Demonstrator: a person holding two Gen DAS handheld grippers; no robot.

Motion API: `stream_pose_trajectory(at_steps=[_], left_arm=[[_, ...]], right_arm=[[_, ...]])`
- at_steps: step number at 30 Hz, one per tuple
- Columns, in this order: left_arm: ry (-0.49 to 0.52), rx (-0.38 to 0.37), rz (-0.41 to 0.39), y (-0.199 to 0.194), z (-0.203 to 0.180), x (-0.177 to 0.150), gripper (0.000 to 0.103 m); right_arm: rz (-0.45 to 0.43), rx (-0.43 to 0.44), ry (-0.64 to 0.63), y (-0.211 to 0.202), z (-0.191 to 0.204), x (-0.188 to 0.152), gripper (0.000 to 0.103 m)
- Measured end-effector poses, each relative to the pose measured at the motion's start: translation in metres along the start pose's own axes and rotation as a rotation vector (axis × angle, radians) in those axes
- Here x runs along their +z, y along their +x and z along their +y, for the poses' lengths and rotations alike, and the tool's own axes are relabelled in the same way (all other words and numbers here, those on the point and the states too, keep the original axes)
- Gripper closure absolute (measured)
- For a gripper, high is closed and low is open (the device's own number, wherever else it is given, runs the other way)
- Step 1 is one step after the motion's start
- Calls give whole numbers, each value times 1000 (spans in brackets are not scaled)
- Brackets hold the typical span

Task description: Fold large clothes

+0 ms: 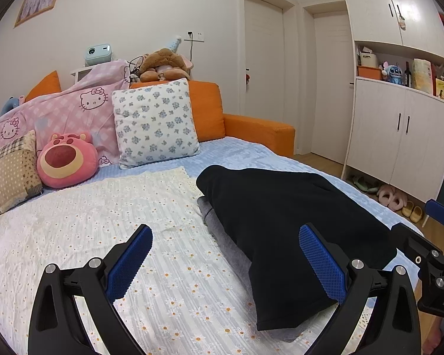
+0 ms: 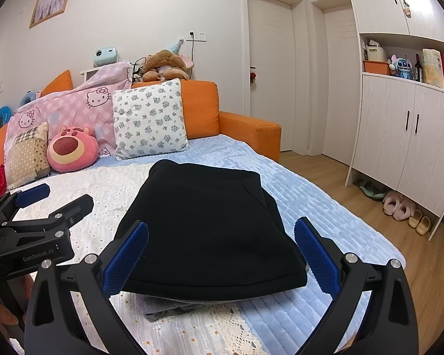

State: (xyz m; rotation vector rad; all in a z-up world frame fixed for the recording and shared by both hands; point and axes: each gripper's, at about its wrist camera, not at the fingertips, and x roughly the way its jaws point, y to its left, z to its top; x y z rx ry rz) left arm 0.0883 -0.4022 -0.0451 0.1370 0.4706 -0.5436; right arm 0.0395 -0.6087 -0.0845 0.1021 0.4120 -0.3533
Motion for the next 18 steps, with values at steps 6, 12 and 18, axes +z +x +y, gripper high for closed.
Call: stream_pose_trajectory(at_steps=[6,12,18], left_arm=[[-3,0,-3,0,2,1,2],[-8,8,-4,0,2,3,2],[6,-10,3,1,0,4,2]], right_arm=[[0,-3,-1,-1,1,-2,5],[2,-3,-1,-2,2,-2,5],[5,2,-13,2,5,-2,5]])
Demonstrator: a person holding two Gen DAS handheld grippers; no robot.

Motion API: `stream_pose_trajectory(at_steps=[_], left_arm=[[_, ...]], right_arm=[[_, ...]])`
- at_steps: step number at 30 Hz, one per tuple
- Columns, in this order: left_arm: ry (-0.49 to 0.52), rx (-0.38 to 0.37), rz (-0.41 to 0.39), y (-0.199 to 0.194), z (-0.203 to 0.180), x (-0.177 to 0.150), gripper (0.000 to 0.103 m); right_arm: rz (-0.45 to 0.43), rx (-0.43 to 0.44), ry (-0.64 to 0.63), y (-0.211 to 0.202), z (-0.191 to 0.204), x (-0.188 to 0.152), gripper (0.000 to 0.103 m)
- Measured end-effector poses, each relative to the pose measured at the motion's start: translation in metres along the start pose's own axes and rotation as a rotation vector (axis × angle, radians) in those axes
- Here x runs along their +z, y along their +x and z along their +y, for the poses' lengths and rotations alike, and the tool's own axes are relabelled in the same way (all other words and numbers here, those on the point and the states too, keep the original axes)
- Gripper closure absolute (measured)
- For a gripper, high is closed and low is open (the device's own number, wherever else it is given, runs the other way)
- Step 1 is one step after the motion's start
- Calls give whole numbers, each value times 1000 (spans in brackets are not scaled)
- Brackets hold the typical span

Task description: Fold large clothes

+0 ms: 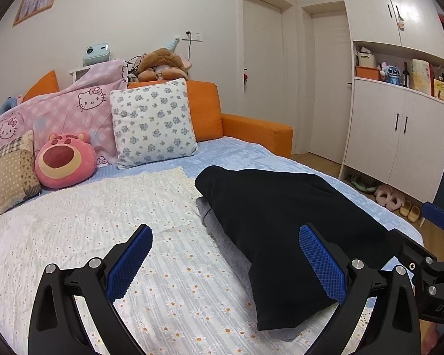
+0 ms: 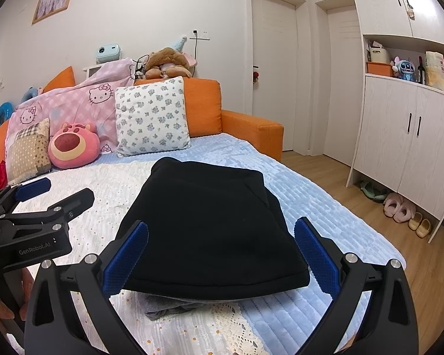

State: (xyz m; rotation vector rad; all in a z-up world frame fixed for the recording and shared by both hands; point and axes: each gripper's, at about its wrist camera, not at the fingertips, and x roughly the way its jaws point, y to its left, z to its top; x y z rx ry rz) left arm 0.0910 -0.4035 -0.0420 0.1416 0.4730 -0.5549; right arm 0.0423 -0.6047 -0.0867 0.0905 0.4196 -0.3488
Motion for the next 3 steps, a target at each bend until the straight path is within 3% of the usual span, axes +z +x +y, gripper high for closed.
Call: stream_pose_trajectory(at_steps=[3], left_arm=[[4,5,-3,0,-1,0,2]], right_arm=[[-1,2,-2,3,1,1,5]])
